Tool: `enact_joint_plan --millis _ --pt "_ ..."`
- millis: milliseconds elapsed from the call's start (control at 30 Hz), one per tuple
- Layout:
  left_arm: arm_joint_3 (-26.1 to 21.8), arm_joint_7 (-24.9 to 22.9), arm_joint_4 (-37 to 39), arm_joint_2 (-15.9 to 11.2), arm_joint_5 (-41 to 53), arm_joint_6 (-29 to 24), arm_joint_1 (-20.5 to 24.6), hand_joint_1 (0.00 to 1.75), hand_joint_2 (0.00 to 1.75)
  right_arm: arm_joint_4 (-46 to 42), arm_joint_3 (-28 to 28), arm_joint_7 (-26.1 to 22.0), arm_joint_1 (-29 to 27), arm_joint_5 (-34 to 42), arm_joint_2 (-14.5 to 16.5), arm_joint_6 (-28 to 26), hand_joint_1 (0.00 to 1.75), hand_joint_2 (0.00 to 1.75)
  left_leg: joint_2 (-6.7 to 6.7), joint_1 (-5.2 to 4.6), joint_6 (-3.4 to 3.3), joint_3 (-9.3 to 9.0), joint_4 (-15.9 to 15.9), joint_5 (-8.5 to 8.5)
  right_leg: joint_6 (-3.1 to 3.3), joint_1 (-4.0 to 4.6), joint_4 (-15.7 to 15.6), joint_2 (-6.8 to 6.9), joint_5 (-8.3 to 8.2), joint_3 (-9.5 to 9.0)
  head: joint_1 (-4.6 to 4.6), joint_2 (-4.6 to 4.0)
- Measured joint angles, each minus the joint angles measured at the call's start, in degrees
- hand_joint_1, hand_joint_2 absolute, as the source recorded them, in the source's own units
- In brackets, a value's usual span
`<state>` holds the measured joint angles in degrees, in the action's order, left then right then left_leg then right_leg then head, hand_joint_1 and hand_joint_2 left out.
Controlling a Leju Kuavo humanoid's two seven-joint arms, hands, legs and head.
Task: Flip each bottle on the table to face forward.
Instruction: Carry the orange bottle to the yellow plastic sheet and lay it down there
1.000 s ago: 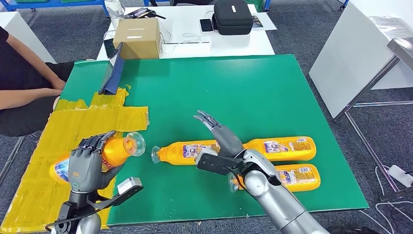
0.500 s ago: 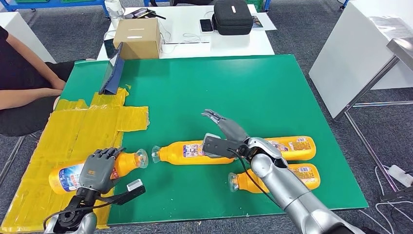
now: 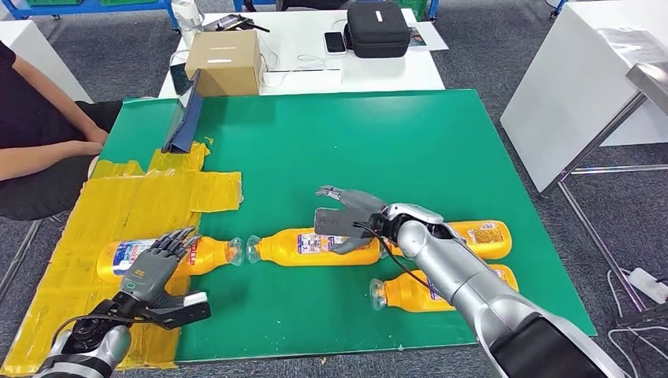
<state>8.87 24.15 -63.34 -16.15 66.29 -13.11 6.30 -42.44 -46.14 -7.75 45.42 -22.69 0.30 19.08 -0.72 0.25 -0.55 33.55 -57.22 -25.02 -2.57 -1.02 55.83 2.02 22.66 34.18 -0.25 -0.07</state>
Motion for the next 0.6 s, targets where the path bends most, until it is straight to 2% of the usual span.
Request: enact_joint_plan --millis 200,300,467,500,600 --pt "0.00 9.37 -1.10 -3.15 -16.12 8.86 0.02 0.00 0.00 4.01 -5.25 2.65 4.22 3.01 0.13 9.10 0.00 1.75 0.00 0.00 0.02 -0.10 0.00 0.05 0.01 0.03 0.02 0.00 -0.01 -0.06 -0.01 0.00" --pt "0.00 13.24 -2.20 -3.82 -22.42 12.67 -0.19 0.00 0.00 5.66 -8.59 3.68 5.92 4.22 -0.20 12.47 0.00 1.75 0.01 0.01 0.04 -0.10 0.00 0.09 0.01 0.05 0.02 0.01 -0.01 -0.05 0.00 0.00" --pt "0.80 15.73 -5.14 -3.18 -36.20 16.36 -0.27 0.00 0.00 8.47 -15.40 4.30 6.69 5.26 -0.67 13.23 0.03 1.75 0.00 0.00 0.03 -0.05 -0.02 0.09 0.01 0.02 0.01 0.01 -0.01 0.01 0.01 0.00" --pt "1.13 15.83 -5.96 -2.90 -39.36 16.95 -0.22 0.00 0.00 9.07 -16.78 4.23 6.68 5.38 -0.70 12.81 0.11 1.75 0.00 0.00 0.03 -0.03 -0.03 0.08 0.00 0.02 0.00 0.01 -0.01 0.02 0.01 0.00" --pt "1.88 15.97 -8.56 -1.95 -46.64 18.62 -0.08 0.00 0.00 10.96 -20.57 3.83 6.46 5.42 -0.67 11.30 1.21 1.75 0.00 -0.01 0.02 -0.01 -0.03 0.07 0.00 0.01 -0.02 0.01 -0.01 0.03 0.01 0.00"
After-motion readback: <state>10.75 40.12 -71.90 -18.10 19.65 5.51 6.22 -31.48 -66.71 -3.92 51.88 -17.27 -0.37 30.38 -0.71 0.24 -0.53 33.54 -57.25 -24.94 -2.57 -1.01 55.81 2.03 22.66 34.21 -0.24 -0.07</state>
